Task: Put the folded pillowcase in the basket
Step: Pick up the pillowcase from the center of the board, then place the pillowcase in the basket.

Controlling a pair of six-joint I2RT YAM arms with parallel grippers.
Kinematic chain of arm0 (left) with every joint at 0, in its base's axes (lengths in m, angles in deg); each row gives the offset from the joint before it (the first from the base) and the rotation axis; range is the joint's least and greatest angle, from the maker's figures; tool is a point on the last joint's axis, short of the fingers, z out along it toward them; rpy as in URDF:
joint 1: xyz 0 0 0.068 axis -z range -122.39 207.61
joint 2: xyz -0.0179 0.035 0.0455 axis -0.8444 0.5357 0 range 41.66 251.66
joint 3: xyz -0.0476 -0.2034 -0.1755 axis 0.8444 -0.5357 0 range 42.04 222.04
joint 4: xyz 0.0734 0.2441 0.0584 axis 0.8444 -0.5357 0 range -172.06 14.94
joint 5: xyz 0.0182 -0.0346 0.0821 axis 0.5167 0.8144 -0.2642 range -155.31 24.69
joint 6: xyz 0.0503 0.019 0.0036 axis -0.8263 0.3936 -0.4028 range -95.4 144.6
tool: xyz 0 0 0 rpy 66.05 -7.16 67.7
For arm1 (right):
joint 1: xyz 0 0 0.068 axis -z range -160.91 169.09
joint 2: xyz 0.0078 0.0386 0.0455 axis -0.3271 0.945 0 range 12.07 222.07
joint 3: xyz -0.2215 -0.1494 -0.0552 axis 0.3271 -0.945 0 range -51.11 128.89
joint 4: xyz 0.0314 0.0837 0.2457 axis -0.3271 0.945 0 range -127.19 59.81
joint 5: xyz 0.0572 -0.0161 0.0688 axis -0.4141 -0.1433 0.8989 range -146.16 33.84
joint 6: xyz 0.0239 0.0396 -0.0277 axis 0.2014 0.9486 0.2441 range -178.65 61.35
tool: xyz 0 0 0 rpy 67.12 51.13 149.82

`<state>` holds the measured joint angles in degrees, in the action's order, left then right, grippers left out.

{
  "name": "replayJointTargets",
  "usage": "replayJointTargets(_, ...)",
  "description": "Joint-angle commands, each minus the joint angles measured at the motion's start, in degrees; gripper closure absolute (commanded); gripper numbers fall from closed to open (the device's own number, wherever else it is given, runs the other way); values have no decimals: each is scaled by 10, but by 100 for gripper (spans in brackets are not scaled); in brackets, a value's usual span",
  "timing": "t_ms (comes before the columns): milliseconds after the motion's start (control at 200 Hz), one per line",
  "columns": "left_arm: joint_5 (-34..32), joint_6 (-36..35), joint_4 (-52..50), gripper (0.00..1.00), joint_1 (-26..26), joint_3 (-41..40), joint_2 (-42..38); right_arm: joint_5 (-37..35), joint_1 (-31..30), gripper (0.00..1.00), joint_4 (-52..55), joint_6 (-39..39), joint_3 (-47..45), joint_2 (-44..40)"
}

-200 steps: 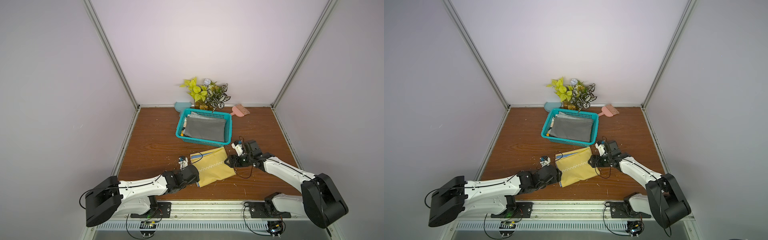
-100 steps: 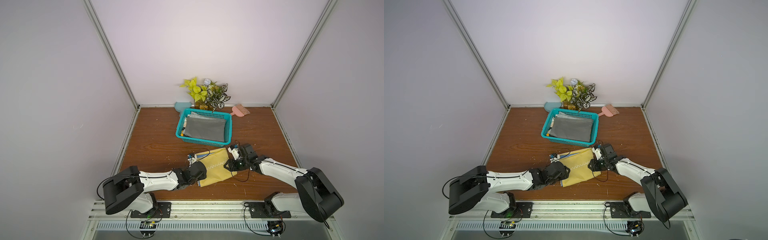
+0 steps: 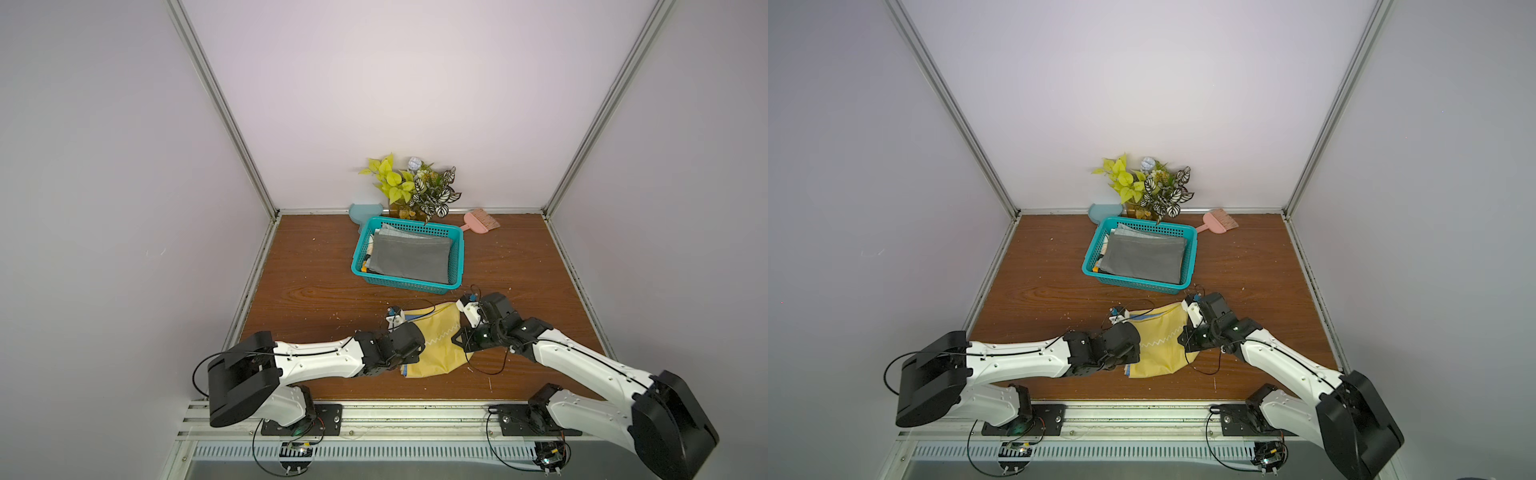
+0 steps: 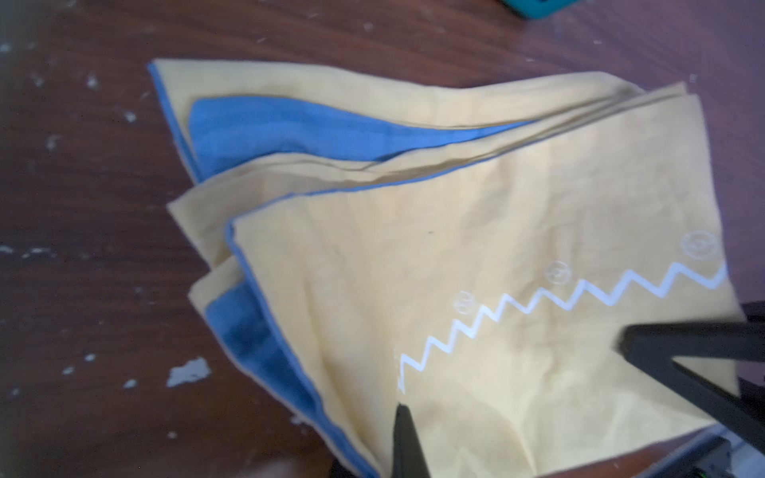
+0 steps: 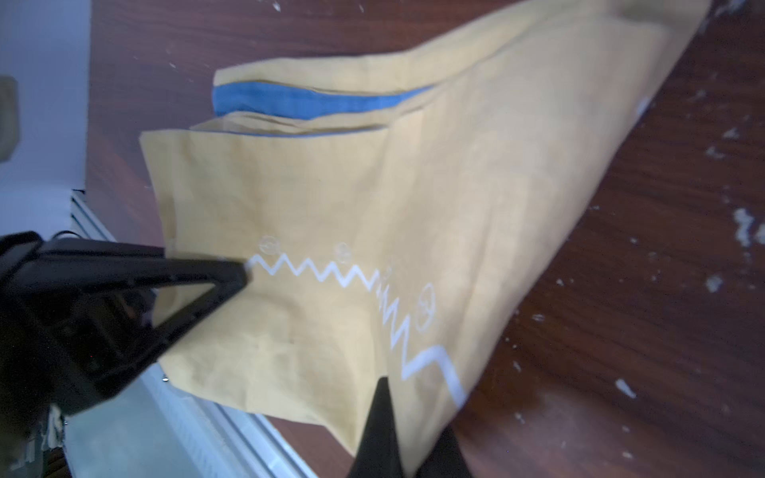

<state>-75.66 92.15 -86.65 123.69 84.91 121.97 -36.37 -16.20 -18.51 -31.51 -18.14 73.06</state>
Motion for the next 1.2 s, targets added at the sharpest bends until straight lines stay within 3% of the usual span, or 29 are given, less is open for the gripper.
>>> replayJointTargets(0,-7,-41,-75,100,14,65,-16,3,-4,100,53,16,83,-43)
replayJointTargets(105,-12,-61,-76,100,14,104,-49,0,-3,100,92,2,170,-43)
replayJointTargets(255,-76,-114,-132,100,-1,183,-83,-28,2,100,108,-27,273,-16)
replayJointTargets(410,-82,-196,-137,99,-98,202,-110,-23,30,100,61,-42,327,46)
replayJointTargets(485,-40,-241,-108,99,-178,199,-109,-19,48,100,18,-40,341,82)
replayJointTargets(636,64,-329,-29,99,-315,208,-54,-28,62,100,-44,-43,380,169)
replayJointTargets(786,136,-385,29,99,-391,246,38,-55,71,100,-81,-50,397,233)
replayJointTargets(896,170,-407,41,99,-415,292,105,-63,86,100,-100,-52,397,266)
replayJointTargets(1061,166,-431,35,99,-420,351,186,-63,108,100,-128,-44,386,298)
replayJointTargets(1196,158,-436,36,99,-426,363,232,-62,116,84,-135,-44,386,329)
